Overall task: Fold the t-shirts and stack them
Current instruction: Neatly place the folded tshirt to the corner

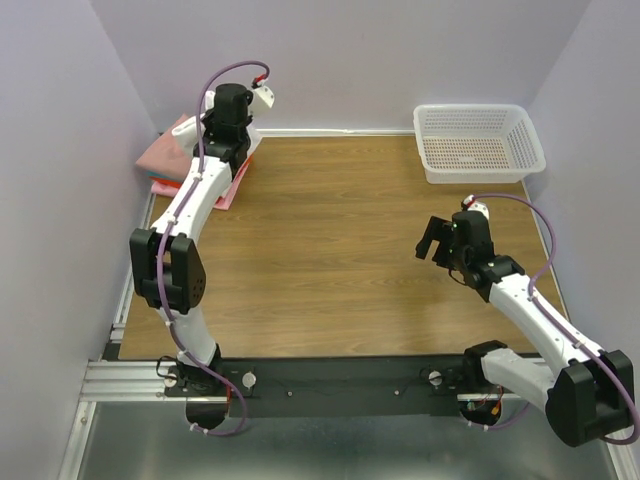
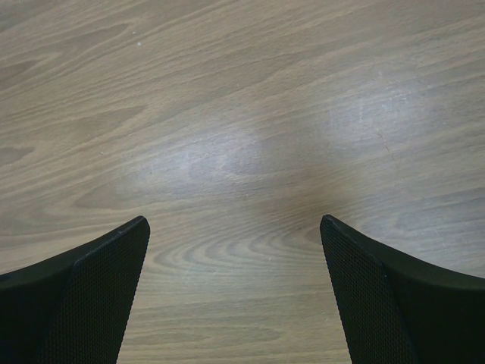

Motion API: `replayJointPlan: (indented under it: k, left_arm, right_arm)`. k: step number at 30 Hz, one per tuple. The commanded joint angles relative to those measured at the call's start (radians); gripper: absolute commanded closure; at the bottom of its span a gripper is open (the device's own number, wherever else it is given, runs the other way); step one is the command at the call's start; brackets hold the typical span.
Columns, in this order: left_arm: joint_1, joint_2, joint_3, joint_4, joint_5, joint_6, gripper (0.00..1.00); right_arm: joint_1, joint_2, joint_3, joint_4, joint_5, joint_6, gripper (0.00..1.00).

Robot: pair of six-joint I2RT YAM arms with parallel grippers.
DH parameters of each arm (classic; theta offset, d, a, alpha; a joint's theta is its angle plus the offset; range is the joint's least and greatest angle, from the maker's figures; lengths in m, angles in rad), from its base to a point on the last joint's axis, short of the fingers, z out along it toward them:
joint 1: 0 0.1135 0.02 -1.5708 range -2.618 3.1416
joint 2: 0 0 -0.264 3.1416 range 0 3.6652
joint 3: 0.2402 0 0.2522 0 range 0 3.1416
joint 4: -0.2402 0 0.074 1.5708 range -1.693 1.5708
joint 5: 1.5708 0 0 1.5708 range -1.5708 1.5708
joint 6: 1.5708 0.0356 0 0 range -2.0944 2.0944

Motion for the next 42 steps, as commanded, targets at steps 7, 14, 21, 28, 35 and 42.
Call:
replayJointPlan:
  k: [7,14,21,28,35,42]
  left_arm:
    - [0.032,-0.068,0.085,-0.060,0.036,0.062,1.00]
    - [0.076,-0.059,0.109,-0.087,0.136,0.101,1.00]
    - [0.125,0.063,0.180,-0.107,0.199,0.076,1.00]
    - [0.193,0.197,0.260,-0.066,0.176,0.053,1.00]
    - [0.259,0.318,0.336,-0.041,0.210,0.010,1.00]
    - [0.310,0.438,0.460,-0.011,0.193,-0.063,0.91]
  right_arm:
    - [0.002,0.012,-0.016,-0.013,0.062,-0.013,0.00]
    - [0.004,0.029,-0.010,-0.013,0.065,-0.013,0.00]
    - [0.004,0.021,-0.004,-0.014,0.098,-0.011,0.00]
    - [0.004,0.039,0.009,-0.014,0.131,-0.003,0.00]
    - [0.004,0.079,0.038,-0.016,0.125,0.015,0.00]
    - [0.004,0.088,0.064,-0.031,0.112,0.037,0.00]
